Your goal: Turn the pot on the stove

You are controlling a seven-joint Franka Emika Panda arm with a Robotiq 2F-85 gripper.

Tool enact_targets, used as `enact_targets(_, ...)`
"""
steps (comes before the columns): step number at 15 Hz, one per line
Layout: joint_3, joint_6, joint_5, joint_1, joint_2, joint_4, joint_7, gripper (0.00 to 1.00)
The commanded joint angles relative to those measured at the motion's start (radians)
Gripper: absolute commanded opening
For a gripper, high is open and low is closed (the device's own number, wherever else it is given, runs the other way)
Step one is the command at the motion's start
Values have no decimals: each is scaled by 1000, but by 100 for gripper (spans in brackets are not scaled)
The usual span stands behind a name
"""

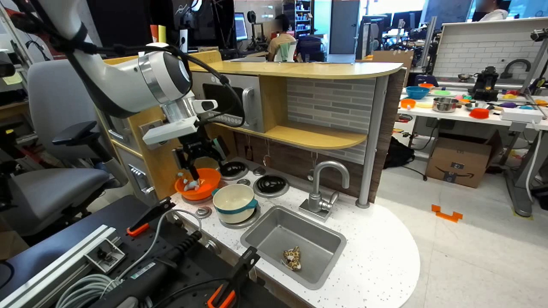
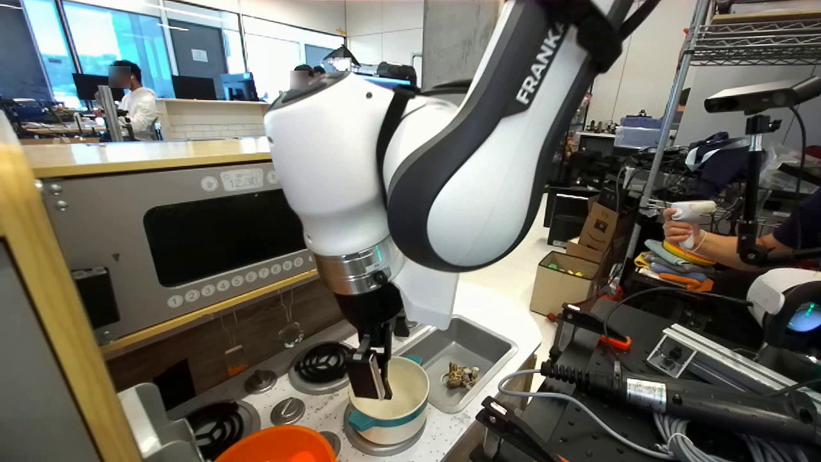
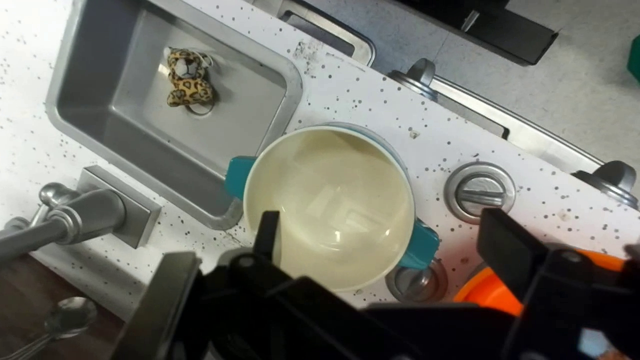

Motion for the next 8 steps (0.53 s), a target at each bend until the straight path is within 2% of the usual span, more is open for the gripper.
enact_targets(1, -47, 43, -23, 49, 102, 72, -90, 100)
enact_targets(8, -79, 137, -43, 87, 215, 86, -241, 100)
